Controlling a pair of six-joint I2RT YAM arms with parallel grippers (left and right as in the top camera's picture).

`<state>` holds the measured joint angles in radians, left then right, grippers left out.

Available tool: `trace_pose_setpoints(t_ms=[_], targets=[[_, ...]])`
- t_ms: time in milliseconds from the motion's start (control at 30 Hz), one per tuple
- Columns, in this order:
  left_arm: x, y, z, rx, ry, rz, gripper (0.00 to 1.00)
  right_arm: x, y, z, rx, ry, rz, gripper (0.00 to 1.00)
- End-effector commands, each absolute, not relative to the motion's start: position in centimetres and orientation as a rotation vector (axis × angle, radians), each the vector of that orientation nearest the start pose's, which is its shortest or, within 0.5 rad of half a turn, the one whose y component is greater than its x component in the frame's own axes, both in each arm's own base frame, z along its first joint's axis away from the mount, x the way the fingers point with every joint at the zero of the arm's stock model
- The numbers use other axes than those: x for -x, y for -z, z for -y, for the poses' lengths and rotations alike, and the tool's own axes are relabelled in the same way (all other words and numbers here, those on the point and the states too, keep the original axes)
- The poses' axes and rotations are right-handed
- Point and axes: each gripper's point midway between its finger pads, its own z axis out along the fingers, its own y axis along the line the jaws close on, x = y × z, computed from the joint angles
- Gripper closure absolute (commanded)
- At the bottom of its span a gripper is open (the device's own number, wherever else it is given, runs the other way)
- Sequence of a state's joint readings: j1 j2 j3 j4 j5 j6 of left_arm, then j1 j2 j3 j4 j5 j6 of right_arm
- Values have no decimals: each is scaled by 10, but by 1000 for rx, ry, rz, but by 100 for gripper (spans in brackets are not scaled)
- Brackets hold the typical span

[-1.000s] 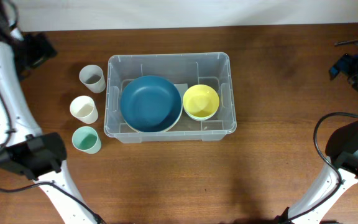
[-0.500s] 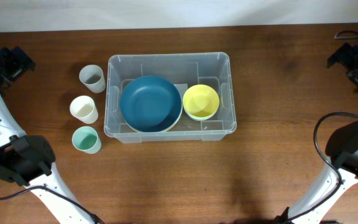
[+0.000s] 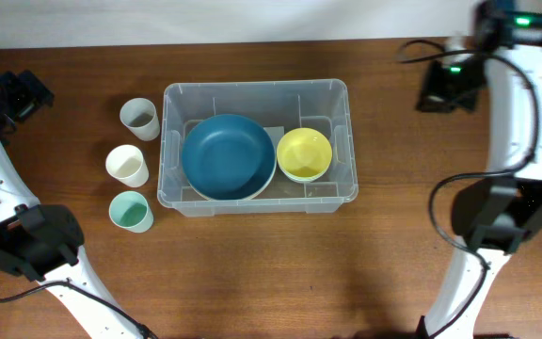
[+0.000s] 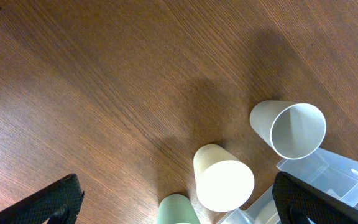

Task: Pack container
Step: 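Move the right gripper over the yellow bowl in the container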

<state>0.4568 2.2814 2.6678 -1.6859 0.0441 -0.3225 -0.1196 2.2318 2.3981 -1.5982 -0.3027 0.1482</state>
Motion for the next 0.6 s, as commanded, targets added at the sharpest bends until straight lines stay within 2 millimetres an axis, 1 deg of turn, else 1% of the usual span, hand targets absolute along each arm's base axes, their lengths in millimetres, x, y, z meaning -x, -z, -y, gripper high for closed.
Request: trace_pose_setpoints(t_ms=[0,100,133,167,233,333,433,467,567], targets=[[-417,-226,-199,1103,33,-2645,1,-450,-217,-21,-193,-385,-2892,96],[-417,-226,-199,1104,33,-2645,1,-442,-225,-57,-76,-398,-2909,96],[-417,-226,-199,1103,33,-2645,1,-439,-227,-65,-48,-399,-2912,96],[-417,-226,-199,1104,33,-2645,1,-435,-231,-81,9,-395,-2913,96],[-417,-226,-199,1103,33,-2645,1,-429,-235,-100,74,-405,-2909,96],[-417,-226,-199,1103,33,-2645,1,-416,-236,-129,175,-415,-2929,96],[-417,-226,-199,1104,33,-2645,1,-404,-235,-162,268,-420,-2936,96],[-417,-226,-199,1103,33,-2645,1,-400,-233,-172,292,-364,-2939,96],[-417,-226,-199,1104,33,-2645,1,-395,-226,-177,288,-203,-2952,96]])
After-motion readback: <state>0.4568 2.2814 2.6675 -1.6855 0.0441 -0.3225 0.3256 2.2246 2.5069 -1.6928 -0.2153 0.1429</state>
